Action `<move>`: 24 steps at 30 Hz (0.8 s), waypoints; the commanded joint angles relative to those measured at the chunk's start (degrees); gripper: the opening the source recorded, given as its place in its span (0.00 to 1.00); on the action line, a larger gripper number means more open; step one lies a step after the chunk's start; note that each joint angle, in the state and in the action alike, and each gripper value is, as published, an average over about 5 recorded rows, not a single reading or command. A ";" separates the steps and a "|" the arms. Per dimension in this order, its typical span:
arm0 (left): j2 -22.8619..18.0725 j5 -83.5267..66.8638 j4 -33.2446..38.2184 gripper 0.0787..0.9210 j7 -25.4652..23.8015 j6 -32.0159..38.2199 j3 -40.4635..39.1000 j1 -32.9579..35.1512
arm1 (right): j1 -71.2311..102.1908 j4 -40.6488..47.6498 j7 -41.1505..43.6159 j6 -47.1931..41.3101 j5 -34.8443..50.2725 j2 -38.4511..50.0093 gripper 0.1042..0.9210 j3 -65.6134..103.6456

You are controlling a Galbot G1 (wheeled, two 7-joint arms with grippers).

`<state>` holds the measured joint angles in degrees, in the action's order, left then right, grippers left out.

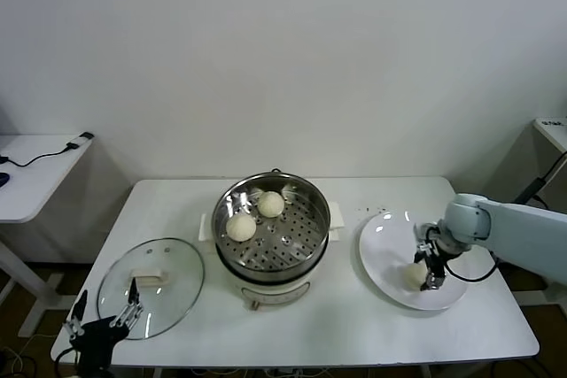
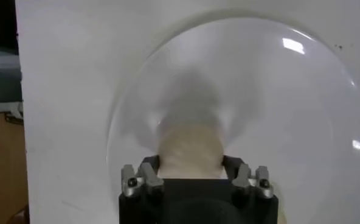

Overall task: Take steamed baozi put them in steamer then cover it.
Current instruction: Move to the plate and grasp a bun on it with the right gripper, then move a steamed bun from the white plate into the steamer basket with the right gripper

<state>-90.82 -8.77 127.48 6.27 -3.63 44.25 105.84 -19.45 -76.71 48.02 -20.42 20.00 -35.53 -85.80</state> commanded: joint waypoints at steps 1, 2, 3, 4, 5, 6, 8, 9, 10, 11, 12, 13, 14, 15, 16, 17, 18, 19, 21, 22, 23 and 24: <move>0.01 0.23 -0.02 0.88 0.03 0.06 -0.10 0.04 | -1.36 -0.26 0.29 0.28 -0.36 0.04 0.67 0.52; 0.00 0.34 -0.01 0.88 0.03 0.11 -0.13 0.04 | -2.52 -0.58 0.67 0.56 -0.34 0.08 0.67 -0.02; -0.02 0.43 -0.01 0.88 0.03 0.15 -0.17 0.03 | -3.88 -0.93 1.09 0.86 -0.31 0.12 0.67 -0.68; -0.04 0.52 -0.01 0.88 0.03 0.19 -0.20 0.04 | -5.69 -1.35 1.68 1.38 -0.33 0.11 0.67 -1.67; -0.06 0.63 0.00 0.88 0.02 0.24 -0.23 0.06 | -7.92 -1.73 2.31 2.07 -0.40 0.00 0.67 -2.81; -0.07 0.74 0.00 0.88 0.02 0.30 -0.27 0.09 | -11.22 -2.02 3.20 3.05 -0.35 -0.41 0.66 -4.62; -0.03 0.97 0.00 0.88 0.01 0.37 -0.32 0.14 | -19.28 -1.92 5.40 5.75 0.11 -2.18 0.66 -8.99; 0.01 1.06 -0.01 0.88 0.00 0.40 -0.36 0.16 | -23.40 -1.42 6.64 7.42 0.49 -3.61 0.66 -10.83; 0.06 1.17 -0.01 0.88 -0.01 0.41 -0.39 0.16 | -27.44 -0.67 8.00 9.27 0.93 -5.30 0.66 -12.37; 0.12 1.26 -0.01 0.88 -0.03 0.40 -0.42 0.15 | -30.75 0.10 9.25 11.22 1.25 -7.09 0.66 -13.02; 0.18 1.32 -0.01 0.88 -0.04 0.38 -0.45 0.13 | -33.72 0.72 10.46 13.34 1.56 -8.98 0.66 -13.12; 0.24 1.37 -0.01 0.88 -0.05 0.34 -0.48 0.10 | -36.61 0.99 11.51 15.61 1.83 -10.87 0.66 -12.90; 0.29 1.41 0.00 0.88 -0.06 0.31 -0.49 0.04 | -39.25 0.66 12.37 17.98 1.85 -12.83 0.67 -12.29; 0.32 1.42 0.00 0.88 -0.07 0.26 -0.49 -0.02 | -41.55 -0.21 13.05 20.38 1.68 -14.62 0.67 -11.57; 0.32 1.42 0.00 0.88 -0.07 0.22 -0.49 -0.10 | -43.54 -1.78 13.50 22.81 1.40 -16.42 0.67 -10.54; 0.31 1.42 0.00 0.88 -0.08 0.17 -0.48 -0.20 | -45.05 -3.91 13.80 24.92 1.02 -18.06 0.67 -9.36; 0.27 1.42 0.00 0.88 -0.08 0.13 -0.48 -0.27 | -45.99 -6.32 13.99 26.64 0.58 -19.56 0.67 -8.03; 0.25 1.42 -0.01 0.88 -0.08 0.09 -0.50 -0.32 | -46.40 -8.93 14.05 28.27 0.36 -20.89 0.67 -6.73; 0.22 1.47 -0.01 0.88 -0.08 0.11 -0.57 -0.33 | -45.97 -13.75 14.12 31.14 0.16 -23.42 0.67 -4.27; 0.23 1.54 -0.01 0.88 -0.08 0.19 -0.61 -0.28 | -45.27 -15.72 14.00 32.60 -0.29 -24.66 0.66 -3.35; 0.25 1.61 0.00 0.88 -0.07 0.26 -0.66 -0.20 | -44.41 -17.47 13.71 34.38 -1.06 -25.96 0.66 -2.73; 0.28 1.68 0.00 0.88 -0.06 0.35 -0.68 -0.10 | -43.55 -18.68 13.36 36.02 -2.25 -27.08 0.66 -2.40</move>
<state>-90.58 -7.26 127.49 6.20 -3.34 43.61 105.72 -53.55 -84.81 58.64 1.71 19.73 -51.88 -91.25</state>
